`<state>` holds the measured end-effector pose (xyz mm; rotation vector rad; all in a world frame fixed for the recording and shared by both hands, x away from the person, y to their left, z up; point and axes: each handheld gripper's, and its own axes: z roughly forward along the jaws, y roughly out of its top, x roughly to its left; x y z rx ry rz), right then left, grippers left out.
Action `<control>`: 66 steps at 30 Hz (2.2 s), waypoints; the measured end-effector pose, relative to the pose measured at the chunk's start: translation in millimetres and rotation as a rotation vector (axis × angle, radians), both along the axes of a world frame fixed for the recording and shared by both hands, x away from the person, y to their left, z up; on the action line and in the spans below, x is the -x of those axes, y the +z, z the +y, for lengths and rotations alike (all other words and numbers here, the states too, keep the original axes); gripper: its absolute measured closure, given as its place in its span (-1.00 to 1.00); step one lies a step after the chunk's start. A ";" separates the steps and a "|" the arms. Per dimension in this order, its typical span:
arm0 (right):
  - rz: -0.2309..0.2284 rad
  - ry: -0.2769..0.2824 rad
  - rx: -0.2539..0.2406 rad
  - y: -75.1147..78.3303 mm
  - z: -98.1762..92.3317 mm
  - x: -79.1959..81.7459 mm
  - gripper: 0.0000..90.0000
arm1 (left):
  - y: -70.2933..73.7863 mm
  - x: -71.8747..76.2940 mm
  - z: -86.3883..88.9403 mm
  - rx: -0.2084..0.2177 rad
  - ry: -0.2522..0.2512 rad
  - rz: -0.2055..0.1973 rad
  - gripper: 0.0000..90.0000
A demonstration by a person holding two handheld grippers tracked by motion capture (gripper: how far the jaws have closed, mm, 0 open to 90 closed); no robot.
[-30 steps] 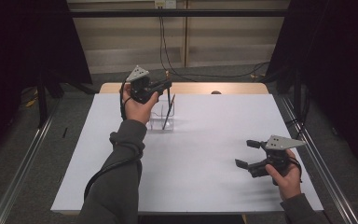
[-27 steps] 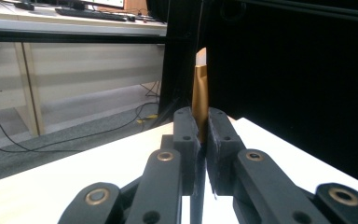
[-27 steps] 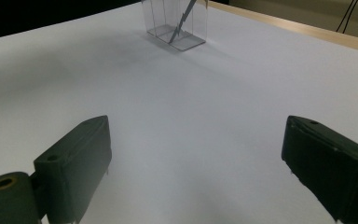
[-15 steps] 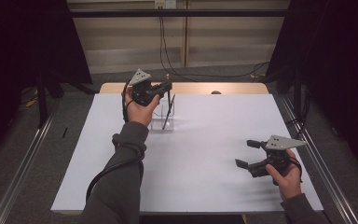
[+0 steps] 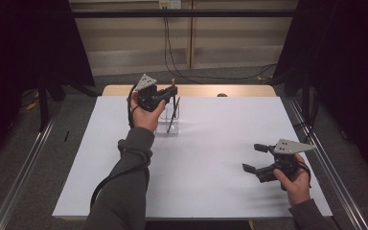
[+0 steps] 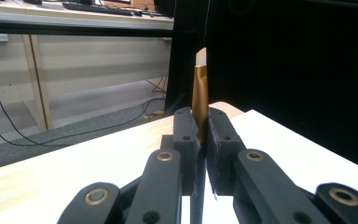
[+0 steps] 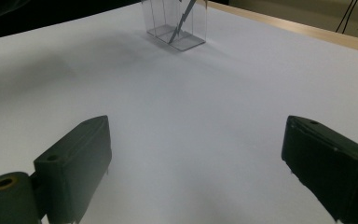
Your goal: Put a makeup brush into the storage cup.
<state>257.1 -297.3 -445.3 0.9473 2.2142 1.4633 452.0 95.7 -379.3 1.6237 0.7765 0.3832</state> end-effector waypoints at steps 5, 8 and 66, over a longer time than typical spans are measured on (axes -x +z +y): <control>-0.001 -0.001 -0.001 0.2 0.1 0.8 -0.83 | -2.4 1.5 -2.5 0.002 0.011 0.006 0.86; 0.001 0.002 -0.003 0.5 -0.1 1.2 -0.83 | -4.0 1.9 -2.9 -0.007 0.007 -0.001 0.86; -0.009 0.015 -0.002 2.5 1.0 1.5 -0.83 | -27.9 10.0 -4.7 -0.021 0.004 0.029 0.65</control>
